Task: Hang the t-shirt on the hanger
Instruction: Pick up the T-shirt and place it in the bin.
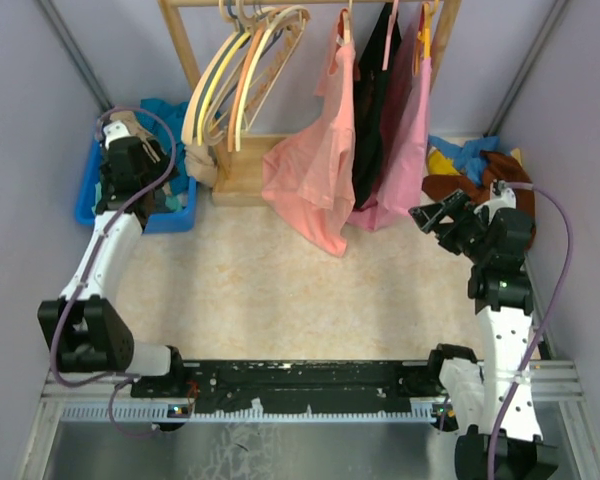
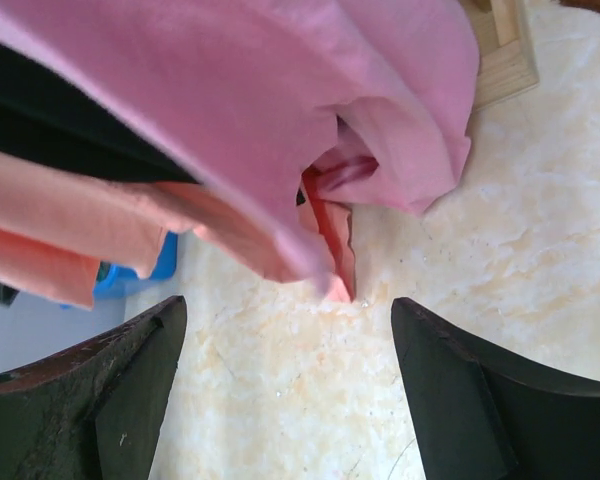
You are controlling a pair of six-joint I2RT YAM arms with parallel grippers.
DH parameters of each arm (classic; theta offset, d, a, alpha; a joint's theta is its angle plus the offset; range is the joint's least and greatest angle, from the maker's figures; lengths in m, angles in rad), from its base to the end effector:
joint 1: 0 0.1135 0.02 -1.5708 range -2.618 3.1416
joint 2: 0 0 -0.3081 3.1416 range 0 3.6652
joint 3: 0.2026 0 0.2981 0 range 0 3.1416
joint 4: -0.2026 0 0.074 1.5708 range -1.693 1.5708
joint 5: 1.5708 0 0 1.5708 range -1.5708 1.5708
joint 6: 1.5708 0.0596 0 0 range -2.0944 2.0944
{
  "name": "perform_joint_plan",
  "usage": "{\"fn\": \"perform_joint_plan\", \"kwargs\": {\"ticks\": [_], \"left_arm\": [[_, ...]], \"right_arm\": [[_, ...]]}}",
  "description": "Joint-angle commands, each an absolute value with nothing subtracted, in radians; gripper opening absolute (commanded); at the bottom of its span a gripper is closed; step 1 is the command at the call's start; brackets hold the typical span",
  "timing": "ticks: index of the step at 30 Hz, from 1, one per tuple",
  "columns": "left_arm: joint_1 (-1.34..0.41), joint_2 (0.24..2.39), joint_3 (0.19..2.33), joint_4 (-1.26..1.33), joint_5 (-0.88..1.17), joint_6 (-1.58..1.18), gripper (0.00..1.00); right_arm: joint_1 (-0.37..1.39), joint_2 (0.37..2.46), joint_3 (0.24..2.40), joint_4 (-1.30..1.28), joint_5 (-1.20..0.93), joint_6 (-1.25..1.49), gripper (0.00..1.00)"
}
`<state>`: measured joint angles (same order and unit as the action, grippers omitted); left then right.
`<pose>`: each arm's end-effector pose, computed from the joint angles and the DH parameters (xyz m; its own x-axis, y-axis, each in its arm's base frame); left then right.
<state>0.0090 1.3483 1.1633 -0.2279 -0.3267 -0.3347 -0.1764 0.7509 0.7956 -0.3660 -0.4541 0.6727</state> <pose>0.3694 0.0224 0.3669 -0.2796 -0.3136 -0.9074 -0.4175 0.8908 -0.1792 0.2062 -0.0102 0.3564 -0.4002 0.6401 -0.6558 -0.0034 0.7146 0.6996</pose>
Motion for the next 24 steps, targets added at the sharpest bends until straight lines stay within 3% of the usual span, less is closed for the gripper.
{"fn": "perform_joint_plan", "kwargs": {"ticks": [1, 11, 20, 24], "left_arm": [[0.041, 1.472, 1.273, -0.149, -0.269, -0.301, 0.94], [0.056, 1.799, 1.454, -0.026, -0.182, -0.230, 0.79], [0.057, 1.980, 1.571, 0.101, -0.169, -0.162, 0.76], [0.060, 2.058, 1.656, 0.095, -0.165, -0.156, 0.67]], "right_arm": [[-0.154, 0.697, 0.867, -0.461, -0.520, 0.635, 0.83], [-0.104, 0.640, 0.886, -0.510, -0.585, 0.632, 0.83], [-0.052, 0.619, 0.916, -0.595, -0.569, 0.581, 0.83], [-0.046, 0.612, 0.904, -0.606, -0.570, 0.576, 0.83]]}}
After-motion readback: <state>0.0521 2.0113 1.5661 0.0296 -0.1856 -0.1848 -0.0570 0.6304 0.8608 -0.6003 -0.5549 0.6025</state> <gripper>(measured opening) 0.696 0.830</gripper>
